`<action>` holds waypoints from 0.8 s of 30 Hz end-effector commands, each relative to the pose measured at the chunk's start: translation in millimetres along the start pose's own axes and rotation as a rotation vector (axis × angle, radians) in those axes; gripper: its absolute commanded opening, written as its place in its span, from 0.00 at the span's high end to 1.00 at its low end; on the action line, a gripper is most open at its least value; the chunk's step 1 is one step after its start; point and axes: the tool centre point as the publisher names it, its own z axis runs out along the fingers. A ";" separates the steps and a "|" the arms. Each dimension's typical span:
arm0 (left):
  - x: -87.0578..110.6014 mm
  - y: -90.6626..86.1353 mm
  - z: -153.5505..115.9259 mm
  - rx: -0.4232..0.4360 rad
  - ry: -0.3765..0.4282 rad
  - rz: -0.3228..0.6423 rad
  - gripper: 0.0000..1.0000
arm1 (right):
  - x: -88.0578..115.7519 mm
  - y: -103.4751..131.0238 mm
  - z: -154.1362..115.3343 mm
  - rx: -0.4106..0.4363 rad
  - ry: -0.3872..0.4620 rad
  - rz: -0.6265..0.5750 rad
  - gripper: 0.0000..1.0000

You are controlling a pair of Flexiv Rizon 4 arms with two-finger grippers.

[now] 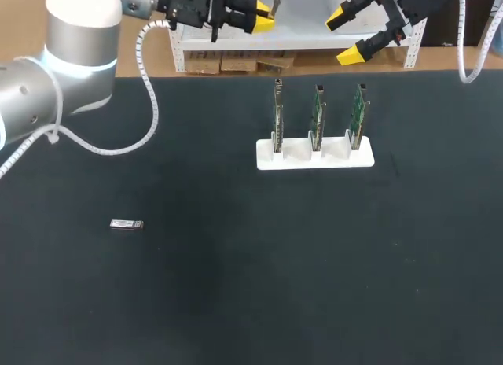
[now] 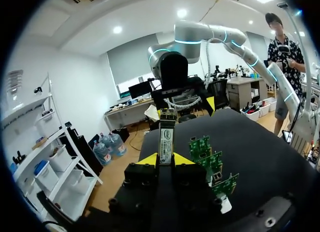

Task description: Pick up the optical module with the left hand, and insert it into the network port with the right hand.

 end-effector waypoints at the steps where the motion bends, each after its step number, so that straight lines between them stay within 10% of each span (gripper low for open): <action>1: 2.3 -24.1 4.2 -0.227 -0.039 -0.006 1.00 | -0.1 1.6 -0.1 0.003 0.000 0.000 0.00; 24: -14.2 -45.5 34.9 -0.335 -0.094 -0.059 1.00 | -0.1 1.6 -0.1 0.003 0.000 0.000 0.00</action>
